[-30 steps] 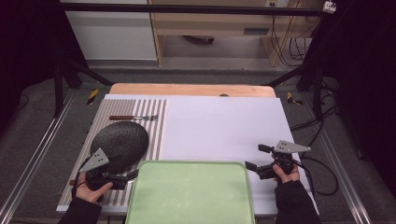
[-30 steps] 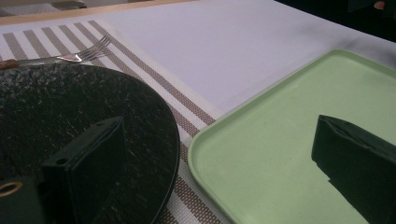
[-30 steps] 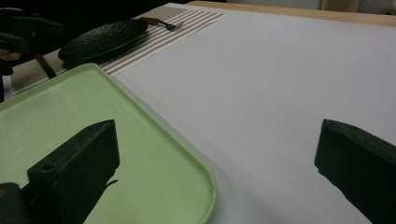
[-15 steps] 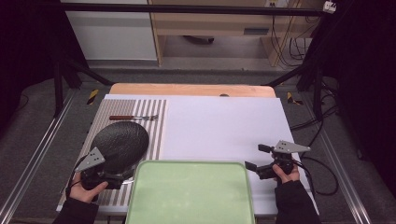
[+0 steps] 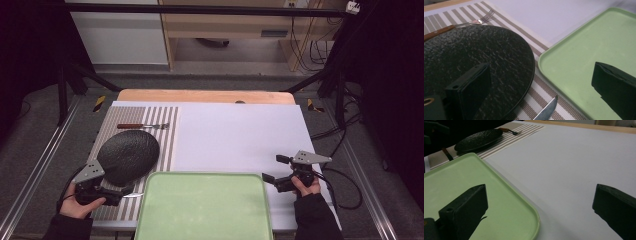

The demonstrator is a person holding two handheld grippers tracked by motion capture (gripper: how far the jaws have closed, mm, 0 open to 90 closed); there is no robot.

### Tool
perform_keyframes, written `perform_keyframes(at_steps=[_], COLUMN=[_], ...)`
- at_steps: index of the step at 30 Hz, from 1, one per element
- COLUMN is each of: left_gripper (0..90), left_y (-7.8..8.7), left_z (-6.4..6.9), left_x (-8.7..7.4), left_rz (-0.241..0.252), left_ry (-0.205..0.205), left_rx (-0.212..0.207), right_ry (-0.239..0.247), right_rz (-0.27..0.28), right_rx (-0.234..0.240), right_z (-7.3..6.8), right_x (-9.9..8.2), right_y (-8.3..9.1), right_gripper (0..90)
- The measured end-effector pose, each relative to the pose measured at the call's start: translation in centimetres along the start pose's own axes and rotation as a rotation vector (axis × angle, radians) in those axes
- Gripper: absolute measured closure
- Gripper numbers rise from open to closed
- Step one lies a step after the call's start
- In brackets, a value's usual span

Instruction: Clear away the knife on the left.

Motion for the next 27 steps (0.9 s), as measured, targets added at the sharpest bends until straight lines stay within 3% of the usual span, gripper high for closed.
perform_keyframes(at_steps=[20, 27], left_gripper=[2.1, 2.5], left_y=[2.1, 2.5], left_z=[-2.2, -3.1], left_x=[-1.9, -3.0], left_rz=[-0.111, -0.171], left_ry=[-0.020, -0.030], left_rx=[0.063, 0.082], right_ry=[-0.001, 0.000], right_rz=[0.000, 0.000], right_rx=[0.001, -0.001], right_z=[0.0, 0.0], right_x=[0.0, 0.0], right_y=[0.0, 0.0], right_gripper=[0.2, 0.3])
Point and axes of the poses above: each handheld gripper's, and its own axes: y roughly backward along the jaws, x roughly out of its top, z roughly to its right, the point moved 4 cm from there along -y, roughly forward along the jaws, and after that the axes turned 11 degrees about x, right-handed, at the moved point
